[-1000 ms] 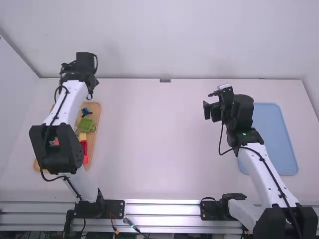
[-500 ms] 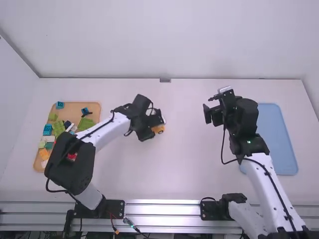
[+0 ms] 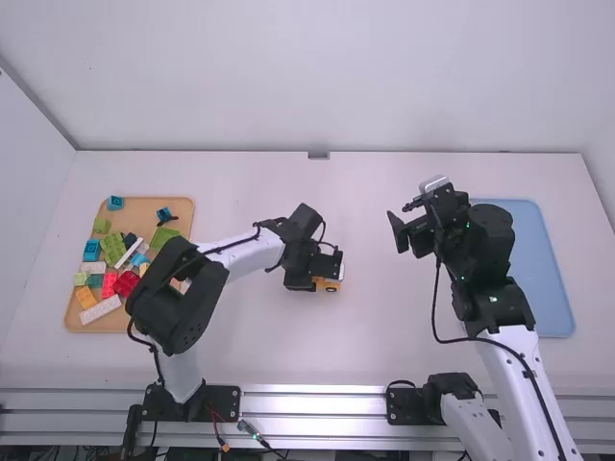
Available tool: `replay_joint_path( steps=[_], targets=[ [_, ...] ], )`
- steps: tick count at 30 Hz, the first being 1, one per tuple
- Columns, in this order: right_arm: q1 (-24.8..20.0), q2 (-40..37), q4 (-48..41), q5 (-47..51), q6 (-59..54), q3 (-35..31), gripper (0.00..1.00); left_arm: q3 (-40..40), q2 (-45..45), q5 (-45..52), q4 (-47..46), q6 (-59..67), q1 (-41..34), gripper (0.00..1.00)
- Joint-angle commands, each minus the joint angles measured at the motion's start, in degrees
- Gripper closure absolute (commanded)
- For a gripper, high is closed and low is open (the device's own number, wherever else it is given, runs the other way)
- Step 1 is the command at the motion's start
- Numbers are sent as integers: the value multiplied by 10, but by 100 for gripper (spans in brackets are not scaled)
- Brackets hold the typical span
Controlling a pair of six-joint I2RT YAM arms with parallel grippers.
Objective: Assemble lego blocks to make yellow taxi
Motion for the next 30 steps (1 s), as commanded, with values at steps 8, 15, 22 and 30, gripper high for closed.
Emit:
replay_joint_path(
  steps=[8,15,22,30],
  targets=[
    [2,3,0,-16,-2,21,1,3,47,-31,20,-50,2,98],
    [2,3,0,-16,-2,21,1,7,47,-30,23,-68,4,24],
    [2,3,4,-16,-2,21,1,53,34,-27,-27,-112,7,1],
    [2,3,4,-16,-2,21,1,178,-41,9,-171,-214,116,1]
  ],
)
